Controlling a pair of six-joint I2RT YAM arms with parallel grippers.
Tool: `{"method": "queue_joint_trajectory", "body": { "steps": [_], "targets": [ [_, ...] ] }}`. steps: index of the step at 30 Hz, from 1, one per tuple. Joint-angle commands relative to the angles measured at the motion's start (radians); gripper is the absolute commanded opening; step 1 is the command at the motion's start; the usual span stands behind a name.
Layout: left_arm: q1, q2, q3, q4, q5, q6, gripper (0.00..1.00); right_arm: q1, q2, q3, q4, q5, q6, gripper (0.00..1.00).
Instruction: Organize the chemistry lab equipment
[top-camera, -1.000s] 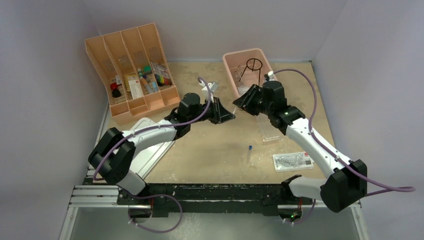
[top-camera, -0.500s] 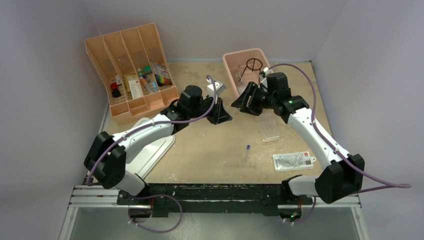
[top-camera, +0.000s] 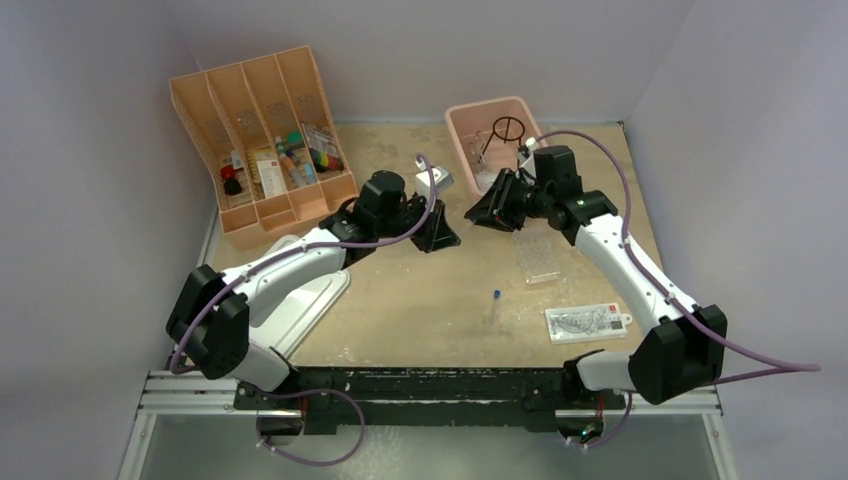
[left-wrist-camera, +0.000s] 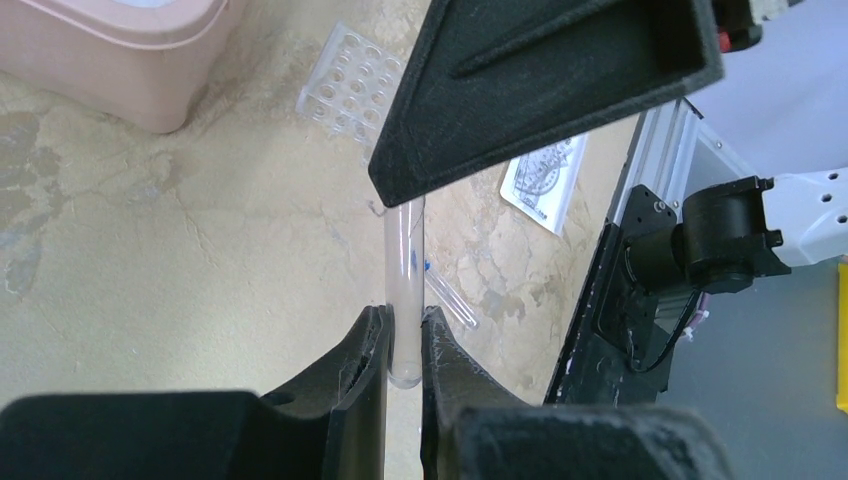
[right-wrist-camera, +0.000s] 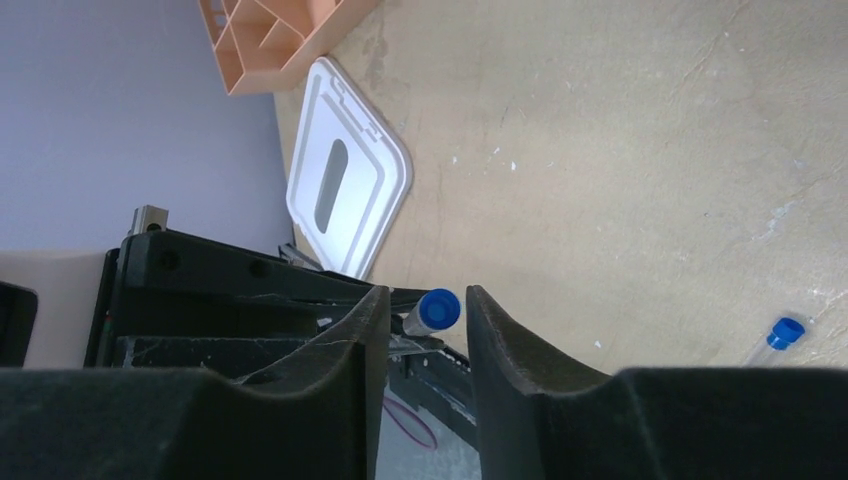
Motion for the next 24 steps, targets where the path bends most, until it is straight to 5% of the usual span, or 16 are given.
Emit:
{"method": "queue_joint_trajectory", "body": {
  "steps": [1,10,15,18,24],
  "targets": [
    [-0.001,-0.052,0.046,0.025,0.015,0.029,0.0,-0.02,-0.044,-0.008,0.014,-0.007,0.027,0.33],
    [-0.001,-0.067,0.034,0.054,-0.003,0.01,0.0,-0.032,-0.065,-0.024,0.092,-0.081,0.035,0.14],
    [0.002,-0.07,0.028,0.074,-0.132,-0.083,0.59,-0.038,-0.069,0.028,0.003,0.05,-0.048,0.12],
    [0.01,-0.084,0.006,0.086,-0.174,-0.107,0.71,-0.038,-0.068,0.071,-0.121,0.307,-0.157,0.11],
    [0.049,-0.108,-0.04,0.09,-0.203,-0.159,0.73,-0.039,-0.125,-0.006,-0.066,0.744,-0.356,0.12]
  ]
}}
